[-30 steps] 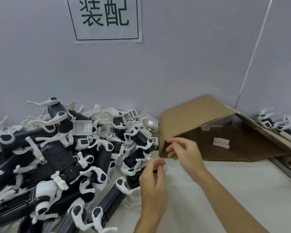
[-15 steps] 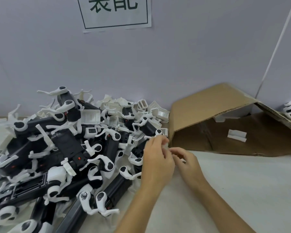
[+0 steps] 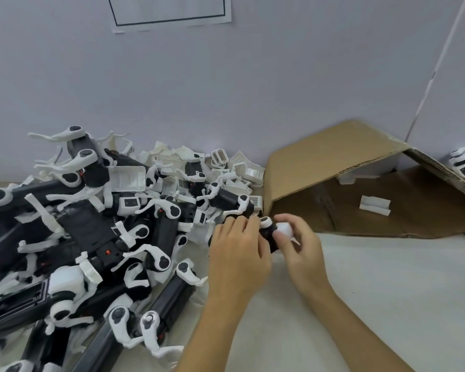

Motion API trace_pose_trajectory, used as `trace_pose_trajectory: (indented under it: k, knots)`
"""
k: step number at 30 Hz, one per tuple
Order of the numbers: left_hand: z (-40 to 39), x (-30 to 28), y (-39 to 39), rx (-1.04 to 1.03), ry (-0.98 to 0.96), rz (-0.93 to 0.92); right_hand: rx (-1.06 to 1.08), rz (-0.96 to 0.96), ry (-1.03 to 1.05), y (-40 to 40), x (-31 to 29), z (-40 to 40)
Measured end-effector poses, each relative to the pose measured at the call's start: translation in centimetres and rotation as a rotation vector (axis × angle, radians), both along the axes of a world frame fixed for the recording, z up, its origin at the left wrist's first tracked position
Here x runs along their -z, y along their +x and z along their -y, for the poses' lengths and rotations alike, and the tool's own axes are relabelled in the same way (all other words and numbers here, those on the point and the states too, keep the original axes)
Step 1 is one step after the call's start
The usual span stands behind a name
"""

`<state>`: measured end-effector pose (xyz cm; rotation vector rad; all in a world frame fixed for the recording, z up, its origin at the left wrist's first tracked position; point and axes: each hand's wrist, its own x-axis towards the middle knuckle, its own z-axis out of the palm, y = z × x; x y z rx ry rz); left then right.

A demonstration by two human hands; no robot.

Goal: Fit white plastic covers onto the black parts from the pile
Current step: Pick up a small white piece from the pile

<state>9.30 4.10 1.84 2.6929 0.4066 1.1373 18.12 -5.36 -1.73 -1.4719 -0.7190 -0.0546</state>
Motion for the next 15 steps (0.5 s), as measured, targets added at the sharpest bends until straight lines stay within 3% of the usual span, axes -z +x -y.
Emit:
trace_pose_trajectory:
  k: [5, 8, 12, 15]
  knots:
    - [1.0, 0.1, 0.0, -0.027, 0.126, -0.089, 0.178, 0.039, 0.179, -0.1, -0.9, 0.3]
    - [1.6, 0.3, 0.0, 0.061, 0.041, -0.09, 0.164, 0.125, 0.201, -0.2, -1.7, 0.5]
    - [1.7, -0.2, -0.1, 0.286, -0.728, -0.037, 0.119, 0.149, 0.262, -0.2, -2.2, 0.4]
    - [1.4, -0.6, -0.1, 0.261, -1.095, 0.113, 0.122, 0.066, 0.242, -0.2, -1.3, 0.4]
